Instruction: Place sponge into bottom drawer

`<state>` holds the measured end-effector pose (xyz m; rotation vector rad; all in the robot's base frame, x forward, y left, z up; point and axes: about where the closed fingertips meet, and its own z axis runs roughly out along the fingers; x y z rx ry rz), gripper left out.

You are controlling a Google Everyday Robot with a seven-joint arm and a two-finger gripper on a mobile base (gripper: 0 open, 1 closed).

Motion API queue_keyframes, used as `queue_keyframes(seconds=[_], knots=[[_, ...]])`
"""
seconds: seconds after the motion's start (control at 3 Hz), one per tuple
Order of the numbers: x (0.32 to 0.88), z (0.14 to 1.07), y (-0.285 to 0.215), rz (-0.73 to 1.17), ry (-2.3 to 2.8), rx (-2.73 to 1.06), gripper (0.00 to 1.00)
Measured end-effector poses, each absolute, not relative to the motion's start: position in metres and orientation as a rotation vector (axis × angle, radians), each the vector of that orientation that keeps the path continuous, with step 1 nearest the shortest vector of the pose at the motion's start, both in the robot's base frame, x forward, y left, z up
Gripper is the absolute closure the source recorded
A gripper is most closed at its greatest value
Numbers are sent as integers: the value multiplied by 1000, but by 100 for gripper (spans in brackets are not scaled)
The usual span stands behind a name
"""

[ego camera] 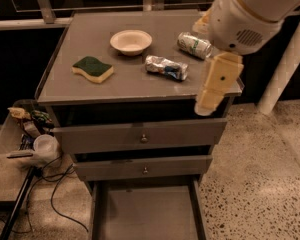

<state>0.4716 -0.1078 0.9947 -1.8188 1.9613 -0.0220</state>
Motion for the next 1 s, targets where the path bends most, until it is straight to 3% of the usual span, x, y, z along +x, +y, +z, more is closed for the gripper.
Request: queue_keyframes(seconds=[0.67, 1.0], knots=[[523, 981, -54, 255, 1899, -1575, 0], [524, 983, -52, 252, 1891, -1568, 0]])
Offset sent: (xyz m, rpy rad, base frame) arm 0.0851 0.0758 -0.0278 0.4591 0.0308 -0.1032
